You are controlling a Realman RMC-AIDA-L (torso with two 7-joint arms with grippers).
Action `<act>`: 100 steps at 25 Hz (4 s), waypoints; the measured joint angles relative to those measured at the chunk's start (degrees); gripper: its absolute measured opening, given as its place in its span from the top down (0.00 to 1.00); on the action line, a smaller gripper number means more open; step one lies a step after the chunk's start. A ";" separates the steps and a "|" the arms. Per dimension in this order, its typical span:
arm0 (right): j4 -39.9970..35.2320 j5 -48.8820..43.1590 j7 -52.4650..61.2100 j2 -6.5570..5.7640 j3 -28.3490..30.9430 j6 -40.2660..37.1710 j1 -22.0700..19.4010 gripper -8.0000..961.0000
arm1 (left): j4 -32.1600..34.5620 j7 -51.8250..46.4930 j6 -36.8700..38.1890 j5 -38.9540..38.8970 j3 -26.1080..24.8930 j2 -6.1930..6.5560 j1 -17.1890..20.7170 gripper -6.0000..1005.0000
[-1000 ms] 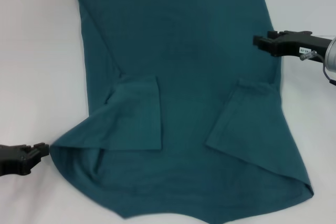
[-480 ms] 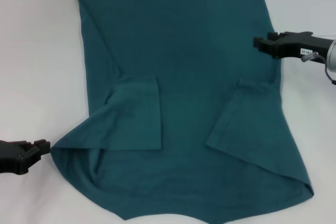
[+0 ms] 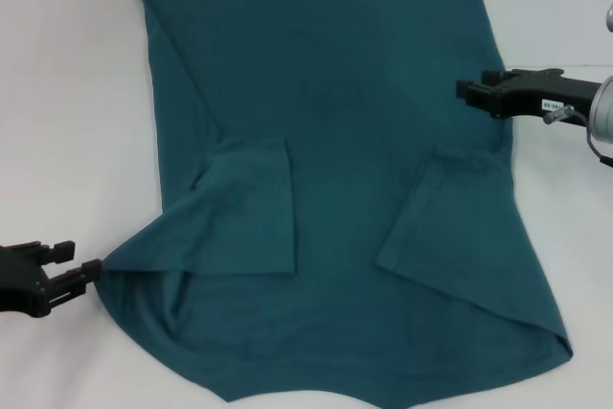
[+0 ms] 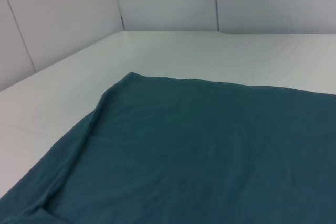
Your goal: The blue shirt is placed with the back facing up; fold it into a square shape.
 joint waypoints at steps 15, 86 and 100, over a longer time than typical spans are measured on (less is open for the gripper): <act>0.70 0.11 1.94 0.23 -0.42 0.08 -0.07 0.53 | -2.47 4.47 -10.25 0.43 8.61 -0.05 -1.09 0.26; 0.63 -3.33 4.93 -0.36 -0.06 2.14 -2.24 0.53 | -1.04 4.89 -4.31 1.07 7.58 -0.15 0.95 0.94; -5.80 -17.40 19.23 0.30 -0.72 -0.58 -4.72 0.53 | 2.00 4.65 4.19 -0.15 3.37 -0.28 2.76 0.95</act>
